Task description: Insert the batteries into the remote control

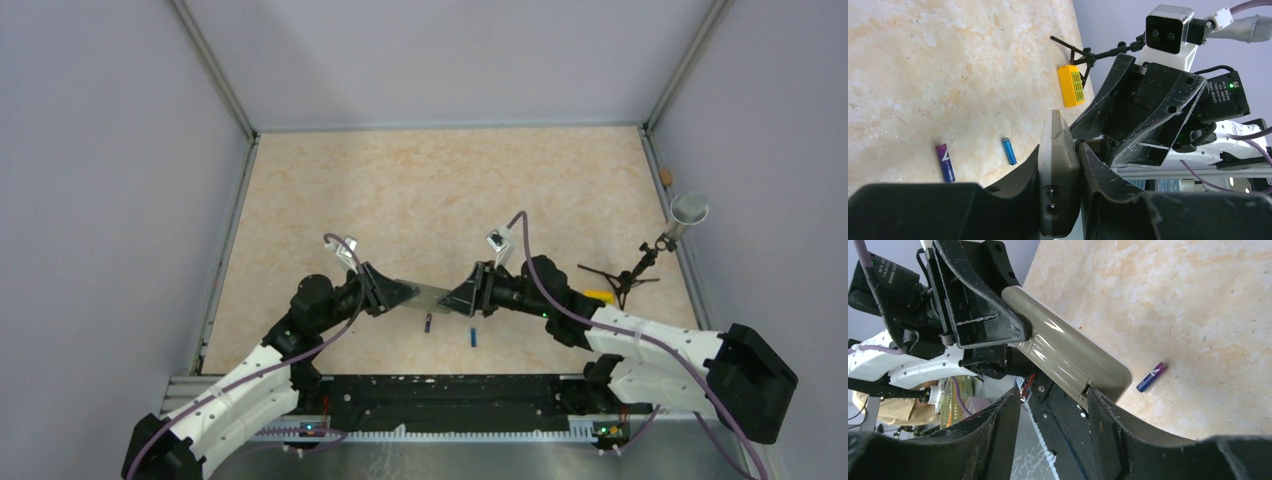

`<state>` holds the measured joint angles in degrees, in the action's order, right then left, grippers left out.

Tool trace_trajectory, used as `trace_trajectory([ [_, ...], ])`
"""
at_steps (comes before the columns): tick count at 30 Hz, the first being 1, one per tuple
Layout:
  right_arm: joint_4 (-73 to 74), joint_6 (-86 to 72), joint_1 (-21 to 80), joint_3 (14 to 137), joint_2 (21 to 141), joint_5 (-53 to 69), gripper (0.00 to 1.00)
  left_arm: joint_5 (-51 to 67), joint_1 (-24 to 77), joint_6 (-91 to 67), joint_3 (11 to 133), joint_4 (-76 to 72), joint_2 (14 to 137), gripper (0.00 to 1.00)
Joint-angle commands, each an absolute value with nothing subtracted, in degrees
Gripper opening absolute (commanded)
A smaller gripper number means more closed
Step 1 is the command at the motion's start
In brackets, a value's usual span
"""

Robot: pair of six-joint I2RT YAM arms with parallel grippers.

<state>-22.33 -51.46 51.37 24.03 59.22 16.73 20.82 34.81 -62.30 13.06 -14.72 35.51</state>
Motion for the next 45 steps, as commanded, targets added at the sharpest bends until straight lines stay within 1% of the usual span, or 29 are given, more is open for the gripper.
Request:
trace_trajectory([
  [1,-20.8,-49.8,52.7,27.2,61.3,13.8,0.51,23.4,35.1,-63.4,15.7,-19.5,34.6,0.0],
  [16,-25.2,-51.1,53.1,27.1,63.6,15.4,0.51,24.5,35.1,-66.3,14.3,-23.8,35.1,0.0],
  [28,-36.3,-55.8,51.9,23.6,64.7,21.2,0.51,25.9,35.0,-69.1,13.6,-26.6,35.2,0.0],
  [36,-41.1,-57.6,51.1,21.5,63.6,22.5,0.51,26.4,35.0,-69.9,13.1,-28.0,35.6,0.0],
  [45,-49.6,-60.9,50.3,18.9,63.5,24.0,0.51,26.5,35.0,-70.1,12.8,-29.0,37.0,0.0],
])
